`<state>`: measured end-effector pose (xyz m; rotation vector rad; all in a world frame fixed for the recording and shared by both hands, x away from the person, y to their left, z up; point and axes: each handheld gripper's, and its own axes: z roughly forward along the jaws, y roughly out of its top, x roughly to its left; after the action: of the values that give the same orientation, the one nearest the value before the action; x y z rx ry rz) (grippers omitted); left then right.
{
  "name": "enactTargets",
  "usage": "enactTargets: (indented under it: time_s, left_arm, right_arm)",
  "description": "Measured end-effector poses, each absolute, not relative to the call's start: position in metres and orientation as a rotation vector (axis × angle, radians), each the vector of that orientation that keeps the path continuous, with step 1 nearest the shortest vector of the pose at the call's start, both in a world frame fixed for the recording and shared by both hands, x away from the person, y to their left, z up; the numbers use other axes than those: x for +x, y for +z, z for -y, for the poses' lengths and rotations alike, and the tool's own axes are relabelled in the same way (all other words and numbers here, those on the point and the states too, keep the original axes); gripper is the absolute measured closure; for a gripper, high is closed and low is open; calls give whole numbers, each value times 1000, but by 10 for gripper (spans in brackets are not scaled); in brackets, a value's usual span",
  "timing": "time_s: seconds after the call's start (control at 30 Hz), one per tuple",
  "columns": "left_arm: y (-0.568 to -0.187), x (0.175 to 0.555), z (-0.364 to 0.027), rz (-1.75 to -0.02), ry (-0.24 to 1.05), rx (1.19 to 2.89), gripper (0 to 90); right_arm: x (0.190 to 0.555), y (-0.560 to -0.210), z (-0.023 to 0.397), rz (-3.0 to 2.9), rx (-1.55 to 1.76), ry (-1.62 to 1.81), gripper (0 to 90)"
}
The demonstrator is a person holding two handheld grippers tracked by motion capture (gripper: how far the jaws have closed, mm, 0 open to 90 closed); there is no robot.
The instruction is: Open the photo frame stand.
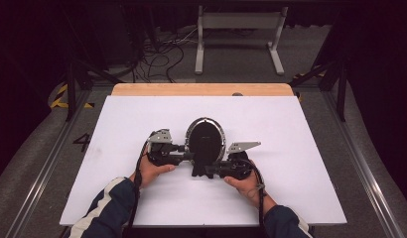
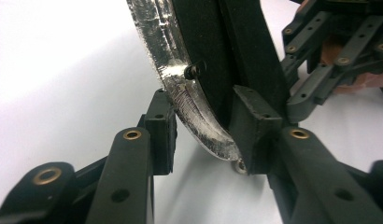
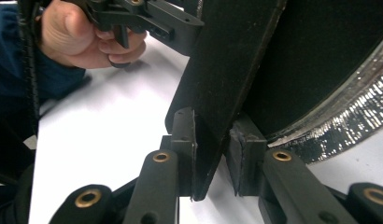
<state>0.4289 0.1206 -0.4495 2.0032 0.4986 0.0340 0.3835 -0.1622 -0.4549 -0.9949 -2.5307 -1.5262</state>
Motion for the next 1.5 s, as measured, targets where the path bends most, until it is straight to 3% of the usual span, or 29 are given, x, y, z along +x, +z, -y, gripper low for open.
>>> enactTargets:
  time_s: [0.3,0.97,1.5]
  left_arm:
    - [-443,417,-120,-441,148,1991,705]
    - [-439,410,-121,-410,369,2021,732]
    - [-441,409,-121,-408,430,2039,746]
  right_arm:
    - [380,-453,162,2582,-963,-1517,790]
    - [374,-447,159,2626,-926,-1507,773]
    - [373,-448,158,2637,-917,-1485,766]
